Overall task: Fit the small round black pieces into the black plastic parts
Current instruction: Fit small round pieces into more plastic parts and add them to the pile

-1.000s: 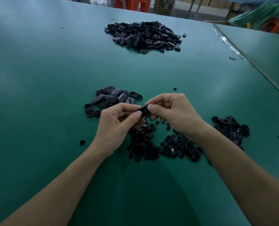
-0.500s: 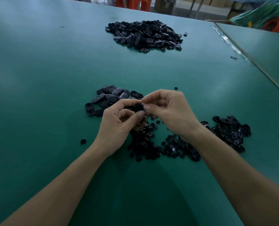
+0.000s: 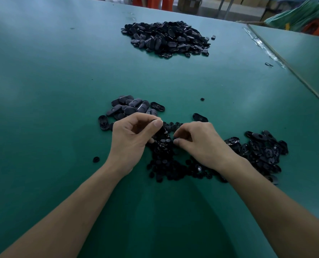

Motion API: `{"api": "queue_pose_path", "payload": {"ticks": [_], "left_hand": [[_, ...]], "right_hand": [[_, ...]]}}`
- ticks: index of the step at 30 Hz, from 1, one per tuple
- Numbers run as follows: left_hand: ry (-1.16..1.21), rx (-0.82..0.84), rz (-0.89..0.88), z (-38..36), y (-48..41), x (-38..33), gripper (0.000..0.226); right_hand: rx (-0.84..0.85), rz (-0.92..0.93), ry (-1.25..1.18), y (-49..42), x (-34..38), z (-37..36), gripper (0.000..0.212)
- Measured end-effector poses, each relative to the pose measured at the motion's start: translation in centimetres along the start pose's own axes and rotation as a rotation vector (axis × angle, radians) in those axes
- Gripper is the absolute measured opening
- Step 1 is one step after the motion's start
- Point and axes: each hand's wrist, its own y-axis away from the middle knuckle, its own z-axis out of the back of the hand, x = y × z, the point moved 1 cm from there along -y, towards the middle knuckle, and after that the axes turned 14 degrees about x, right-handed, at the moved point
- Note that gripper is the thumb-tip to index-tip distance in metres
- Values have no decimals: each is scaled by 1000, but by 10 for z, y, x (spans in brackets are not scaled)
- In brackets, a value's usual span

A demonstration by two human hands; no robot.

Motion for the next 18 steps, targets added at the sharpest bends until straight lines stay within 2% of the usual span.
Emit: {"api": "queue_pose_path", "payload": {"ticks": [6, 11, 18], "left_hand": [[64, -21, 25, 1, 0, 2, 21], [121, -31, 34, 2, -1, 5, 10], [158, -23, 58, 1, -2, 4, 16]], "right_hand": [[32, -25, -60, 0, -2, 3, 9], [-22, 2, -78, 2, -4, 2, 14], [-94, 31, 44, 6, -3, -1, 21]]}}
